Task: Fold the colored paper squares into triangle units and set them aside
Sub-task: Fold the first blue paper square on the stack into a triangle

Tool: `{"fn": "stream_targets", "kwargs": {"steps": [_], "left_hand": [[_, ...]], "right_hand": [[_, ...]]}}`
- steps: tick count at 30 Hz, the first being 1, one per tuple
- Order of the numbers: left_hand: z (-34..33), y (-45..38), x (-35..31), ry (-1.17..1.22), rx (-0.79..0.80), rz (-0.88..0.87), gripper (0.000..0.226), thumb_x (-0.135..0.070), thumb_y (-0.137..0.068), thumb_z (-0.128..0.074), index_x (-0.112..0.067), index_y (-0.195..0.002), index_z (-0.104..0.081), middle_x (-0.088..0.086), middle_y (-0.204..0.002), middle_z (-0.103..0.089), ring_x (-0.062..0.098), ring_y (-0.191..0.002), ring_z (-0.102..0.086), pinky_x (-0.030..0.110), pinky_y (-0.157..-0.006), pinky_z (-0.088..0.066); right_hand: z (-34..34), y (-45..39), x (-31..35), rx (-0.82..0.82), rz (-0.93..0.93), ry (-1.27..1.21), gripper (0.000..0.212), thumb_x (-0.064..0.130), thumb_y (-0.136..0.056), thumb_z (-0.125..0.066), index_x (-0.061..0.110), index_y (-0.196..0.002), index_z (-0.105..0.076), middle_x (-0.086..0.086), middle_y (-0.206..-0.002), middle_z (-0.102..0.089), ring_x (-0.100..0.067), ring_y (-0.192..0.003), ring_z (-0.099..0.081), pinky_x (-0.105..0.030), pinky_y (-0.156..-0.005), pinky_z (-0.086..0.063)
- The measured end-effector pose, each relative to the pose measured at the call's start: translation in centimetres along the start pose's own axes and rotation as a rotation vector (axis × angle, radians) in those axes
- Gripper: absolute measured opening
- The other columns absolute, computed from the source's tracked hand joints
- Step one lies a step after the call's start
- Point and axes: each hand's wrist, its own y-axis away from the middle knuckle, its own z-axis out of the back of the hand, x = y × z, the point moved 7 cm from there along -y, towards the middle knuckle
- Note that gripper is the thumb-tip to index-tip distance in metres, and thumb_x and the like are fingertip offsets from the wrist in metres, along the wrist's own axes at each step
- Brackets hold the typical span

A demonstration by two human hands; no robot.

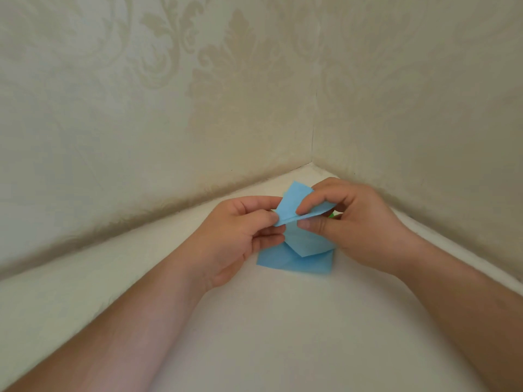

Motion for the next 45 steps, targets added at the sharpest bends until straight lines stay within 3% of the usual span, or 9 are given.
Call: {"fn": "stream_targets", "kwargs": {"steps": [4, 7, 13, 19, 26, 32, 34, 39, 45], "left_hand": [[0.4, 0.0, 0.1, -0.028, -0.05, 0.003, 0.022, -0.002, -0.099, -0.06, -0.013, -0.1, -0.079, 0.006, -0.091, -0.076, 0.014, -0.08, -0.068, 0.029, -0.078, -0.06], [0.2, 0.1, 0.2, 0.013, -0.017, 0.026, 0.018, -0.001, -0.098, -0.06, -0.009, -0.101, -0.076, 0.007, -0.091, -0.074, 0.014, -0.079, -0.068, 0.026, -0.073, -0.059], [0.1, 0.3, 0.1, 0.015, 0.006, 0.037, 0.016, -0.001, -0.097, -0.062, -0.004, -0.109, -0.072, 0.01, -0.091, -0.073, 0.016, -0.077, -0.07, 0.028, -0.074, -0.061], [-0.3, 0.6, 0.0, -0.007, 0.009, 0.034, 0.017, -0.003, -0.097, -0.062, -0.001, -0.109, -0.074, 0.014, -0.097, -0.075, 0.018, -0.08, -0.071, 0.028, -0.074, -0.06], [-0.4, 1.5, -1.7, -0.464, -0.165, -0.289, 0.014, -0.029, -0.088, -0.081, -0.033, -0.1, -0.075, -0.004, -0.086, -0.078, 0.026, -0.084, -0.074, 0.037, -0.079, -0.057], [-0.5, 1.3, -1.5, -0.344, -0.166, -0.28, 0.018, -0.018, -0.088, -0.081, -0.032, -0.097, -0.075, 0.001, -0.075, -0.075, 0.019, -0.068, -0.068, 0.05, -0.086, -0.059], [-0.3, 1.1, -1.4, -0.308, -0.174, -0.245, 0.017, -0.015, -0.086, -0.081, -0.029, -0.094, -0.077, 0.004, -0.071, -0.071, 0.017, -0.065, -0.064, 0.046, -0.081, -0.059], [-0.1, 0.9, -1.1, -0.25, -0.159, -0.183, 0.017, -0.01, -0.084, -0.08, -0.026, -0.089, -0.077, 0.009, -0.069, -0.063, 0.017, -0.06, -0.057, 0.037, -0.071, -0.05], [0.1, 0.8, -1.1, -0.262, -0.146, -0.187, 0.014, -0.014, -0.086, -0.082, -0.023, -0.095, -0.076, 0.003, -0.068, -0.066, 0.016, -0.06, -0.056, 0.033, -0.068, -0.05]], "right_hand": [[0.1, 0.0, 0.0, -0.015, -0.033, -0.064, 0.012, 0.017, -0.081, -0.086, 0.025, -0.083, -0.078, -0.001, -0.092, -0.072, -0.024, -0.086, -0.067, -0.038, -0.079, -0.051], [0.3, 0.1, 0.2, -0.046, -0.089, -0.16, 0.006, 0.02, -0.083, -0.084, 0.023, -0.082, -0.079, -0.019, -0.083, -0.071, -0.024, -0.07, -0.062, -0.041, -0.071, -0.049], [0.6, 0.0, -0.5, -0.13, -0.2, -0.293, 0.012, 0.024, -0.081, -0.083, 0.016, -0.077, -0.075, -0.008, -0.071, -0.074, -0.017, -0.068, -0.069, -0.041, -0.076, -0.057], [0.7, 0.1, -0.7, -0.199, -0.228, -0.288, 0.016, 0.013, -0.085, -0.082, 0.007, -0.078, -0.068, -0.006, -0.068, -0.073, -0.016, -0.064, -0.07, -0.038, -0.072, -0.059], [0.9, 0.2, -0.7, -0.254, -0.253, -0.242, 0.021, 0.012, -0.085, -0.081, 0.007, -0.074, -0.065, -0.005, -0.067, -0.073, -0.015, -0.063, -0.07, -0.047, -0.076, -0.06], [0.8, 0.3, -0.3, -0.265, -0.24, -0.231, 0.022, 0.015, -0.086, -0.08, 0.009, -0.073, -0.064, -0.005, -0.067, -0.073, -0.015, -0.064, -0.07, -0.04, -0.07, -0.057], [0.7, 0.4, -0.1, -0.263, -0.238, -0.217, 0.022, 0.016, -0.087, -0.08, 0.008, -0.074, -0.064, -0.004, -0.068, -0.074, -0.015, -0.065, -0.071, -0.036, -0.066, -0.055], [0.6, 0.5, 0.1, -0.277, -0.226, -0.219, 0.021, 0.011, -0.086, -0.08, 0.01, -0.076, -0.061, -0.003, -0.069, -0.073, -0.019, -0.066, -0.073, -0.047, -0.075, -0.06], [0.8, 0.3, 0.0, -0.277, -0.227, -0.323, 0.016, 0.011, -0.091, -0.076, 0.016, -0.094, -0.061, -0.006, -0.076, -0.076, -0.022, -0.064, -0.073, -0.041, -0.072, -0.059]]}}
